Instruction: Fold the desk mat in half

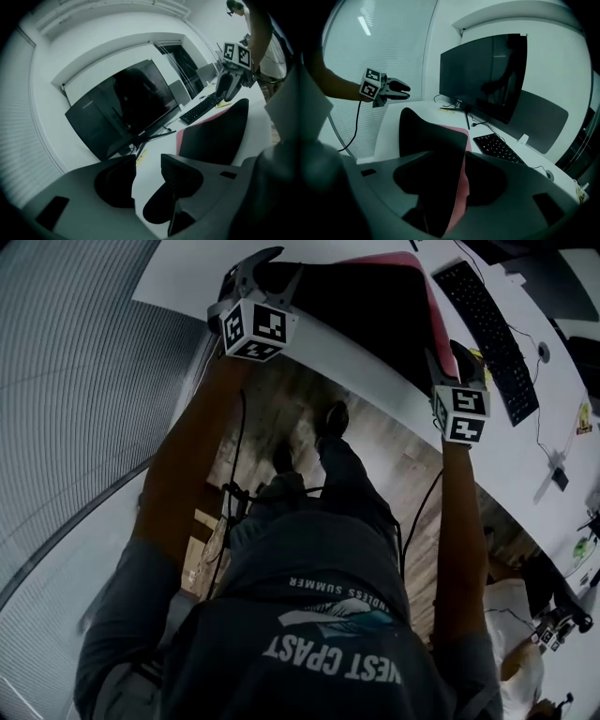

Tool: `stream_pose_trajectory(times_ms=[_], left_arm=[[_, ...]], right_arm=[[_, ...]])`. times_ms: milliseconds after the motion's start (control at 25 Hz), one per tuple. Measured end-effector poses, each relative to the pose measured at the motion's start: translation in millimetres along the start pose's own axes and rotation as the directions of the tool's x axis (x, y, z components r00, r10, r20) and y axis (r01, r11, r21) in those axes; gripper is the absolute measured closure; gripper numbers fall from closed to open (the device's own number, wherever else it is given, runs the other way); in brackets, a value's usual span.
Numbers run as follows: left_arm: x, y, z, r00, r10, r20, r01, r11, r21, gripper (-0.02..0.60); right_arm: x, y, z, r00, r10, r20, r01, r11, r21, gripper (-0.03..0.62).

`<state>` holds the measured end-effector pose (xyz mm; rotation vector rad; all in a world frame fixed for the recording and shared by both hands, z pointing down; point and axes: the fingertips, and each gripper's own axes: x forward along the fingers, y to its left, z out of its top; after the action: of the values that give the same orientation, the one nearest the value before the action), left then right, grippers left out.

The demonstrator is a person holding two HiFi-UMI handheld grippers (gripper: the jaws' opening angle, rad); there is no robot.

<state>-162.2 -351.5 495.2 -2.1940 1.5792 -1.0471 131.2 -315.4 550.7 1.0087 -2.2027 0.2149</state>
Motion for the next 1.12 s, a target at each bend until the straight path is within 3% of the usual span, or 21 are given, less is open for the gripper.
stream_pose_trajectory(times_ms=[160,280,360,520,800,1120], left_arm=[[-40.3,21.3,11.4,0.998,0.03,0.054,-0.029,0.999,-0.013,0.418],[-74.6,34.9,19.0,0.995,0.036,0.095,-0.035,0.999,-0.018,0.453],[-99.1,44.0,24.5,0.992,0.038,0.121,-0.037,0.999,-0.011,0.479],[-149.6,61.4,32.4,0.985,0.038,0.167,-0.037,0.999,-0.011,0.529],[-232.1,84.5,42.4,0.973,0.037,0.228,-0.029,0.999,-0.04,0.554],[-314.4,90.8,60.3,0.949,-0.022,0.316,0.058,0.993,-0.105,0.558]], right_arm=[[-27.0,9.7,32.1,0.997,-0.015,0.074,0.013,0.999,0.033,0.443],[-48.6,24.2,56.2,0.991,-0.008,0.131,0.002,0.999,0.053,0.536],[-63.9,36.7,71.6,0.986,0.004,0.164,-0.013,0.998,0.057,0.557],[-93.6,66.2,98.2,0.977,0.035,0.211,-0.04,0.999,0.019,0.568],[-145.9,108.1,139.3,0.961,0.047,0.271,-0.035,0.998,-0.052,0.568],[-210.0,158.0,178.8,0.935,0.071,0.346,-0.052,0.996,-0.066,0.568]])
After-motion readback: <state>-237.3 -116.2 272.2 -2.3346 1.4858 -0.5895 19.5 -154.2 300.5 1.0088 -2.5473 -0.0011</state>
